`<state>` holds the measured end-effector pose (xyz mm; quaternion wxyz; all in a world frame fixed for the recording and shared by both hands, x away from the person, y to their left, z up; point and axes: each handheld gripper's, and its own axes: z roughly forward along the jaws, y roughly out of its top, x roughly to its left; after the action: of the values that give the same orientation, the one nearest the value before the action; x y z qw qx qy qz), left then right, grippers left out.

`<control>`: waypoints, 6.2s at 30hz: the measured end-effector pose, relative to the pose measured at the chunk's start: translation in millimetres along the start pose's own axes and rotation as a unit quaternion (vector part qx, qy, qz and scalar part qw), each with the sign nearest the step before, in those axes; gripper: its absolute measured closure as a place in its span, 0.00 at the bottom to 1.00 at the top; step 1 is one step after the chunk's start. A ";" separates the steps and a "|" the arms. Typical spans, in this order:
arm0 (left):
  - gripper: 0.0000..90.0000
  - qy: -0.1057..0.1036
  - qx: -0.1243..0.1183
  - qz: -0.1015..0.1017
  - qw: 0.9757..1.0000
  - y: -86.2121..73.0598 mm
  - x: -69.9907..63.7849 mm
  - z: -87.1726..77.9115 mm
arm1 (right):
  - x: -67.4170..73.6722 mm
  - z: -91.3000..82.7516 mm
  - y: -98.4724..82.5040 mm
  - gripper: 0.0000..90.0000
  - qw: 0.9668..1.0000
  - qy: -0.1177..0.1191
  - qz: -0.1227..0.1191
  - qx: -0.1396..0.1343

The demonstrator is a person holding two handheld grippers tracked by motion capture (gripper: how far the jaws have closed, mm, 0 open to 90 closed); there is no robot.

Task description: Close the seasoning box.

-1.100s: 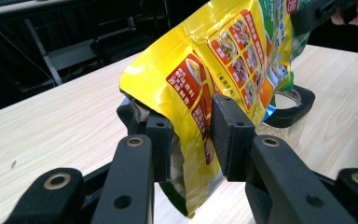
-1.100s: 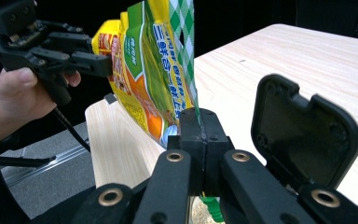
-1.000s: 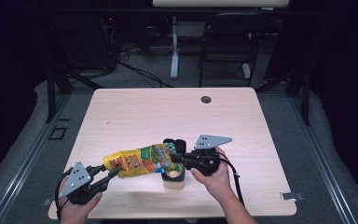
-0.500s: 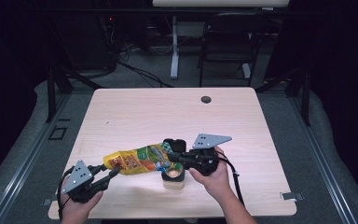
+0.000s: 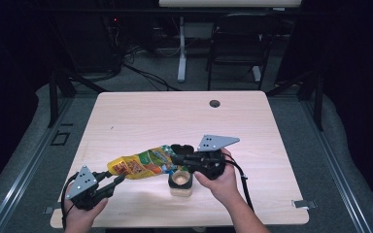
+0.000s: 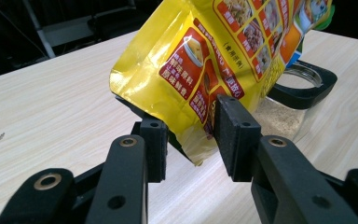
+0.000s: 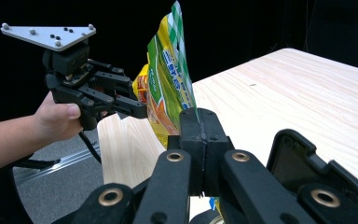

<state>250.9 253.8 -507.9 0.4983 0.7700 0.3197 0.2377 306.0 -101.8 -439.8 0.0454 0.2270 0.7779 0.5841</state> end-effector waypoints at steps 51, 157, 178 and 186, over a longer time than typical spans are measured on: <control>0.71 0.031 0.039 -0.006 0.999 -15.4 14.7 7.0 | 2.0 11.0 30.4 1.00 0.999 -0.009 -0.028 0.037; 0.58 0.050 -0.013 -0.051 0.997 -17.0 34.0 -19.3 | 49.6 135.1 68.8 0.71 0.986 0.029 -0.089 0.137; 0.58 0.051 -0.011 -0.047 0.998 -15.8 30.4 -18.7 | 46.0 96.7 75.8 0.66 0.992 0.016 -0.077 0.100; 0.58 0.051 -0.009 -0.050 0.997 -16.1 30.6 -18.2 | 39.0 75.9 70.1 0.65 0.993 -0.007 -0.071 0.096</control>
<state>255.2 292.2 -514.1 0.4998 0.7353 0.3805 0.2544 317.7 -3.6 -390.9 0.0703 0.1781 0.8442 0.5006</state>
